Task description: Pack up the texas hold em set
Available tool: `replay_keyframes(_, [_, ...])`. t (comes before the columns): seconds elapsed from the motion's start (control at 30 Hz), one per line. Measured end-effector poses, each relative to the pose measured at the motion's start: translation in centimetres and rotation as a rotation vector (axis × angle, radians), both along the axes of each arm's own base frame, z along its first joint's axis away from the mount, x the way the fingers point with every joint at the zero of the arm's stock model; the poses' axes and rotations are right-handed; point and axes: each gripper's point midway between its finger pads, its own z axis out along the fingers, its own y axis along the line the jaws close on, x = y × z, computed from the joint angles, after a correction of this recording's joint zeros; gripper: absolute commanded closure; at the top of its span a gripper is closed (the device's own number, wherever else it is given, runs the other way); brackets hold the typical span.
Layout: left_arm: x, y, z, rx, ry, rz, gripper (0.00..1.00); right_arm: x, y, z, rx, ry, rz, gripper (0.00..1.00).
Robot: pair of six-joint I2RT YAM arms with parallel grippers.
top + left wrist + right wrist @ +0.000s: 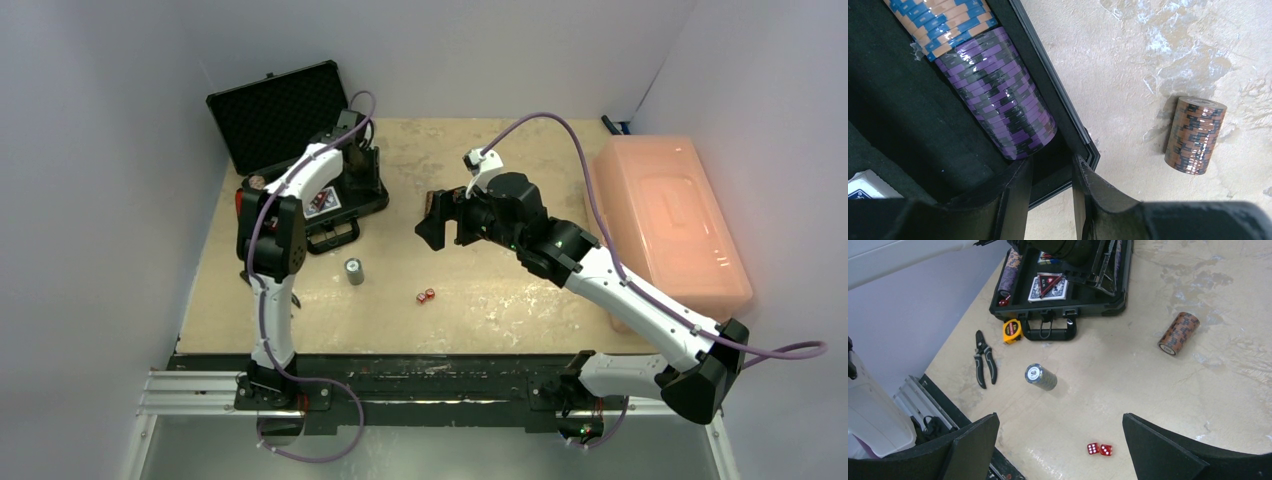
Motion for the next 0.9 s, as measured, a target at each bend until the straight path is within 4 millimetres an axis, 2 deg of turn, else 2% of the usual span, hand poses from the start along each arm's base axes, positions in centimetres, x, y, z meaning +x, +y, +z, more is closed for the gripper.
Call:
replay_keyframes(0.3, [-0.2, 0.2, -0.6, -0.011, 0.011, -0.002, 0.69, 0.1, 0.1, -0.4, -0.007, 0.007, 0.000, 0.01])
replay_keyframes(0.9, [-1.3, -0.3, -0.5, -0.036, -0.100, -0.019, 0.70, 0.2, 0.3, -0.8, -0.013, 0.016, 0.001, 0.01])
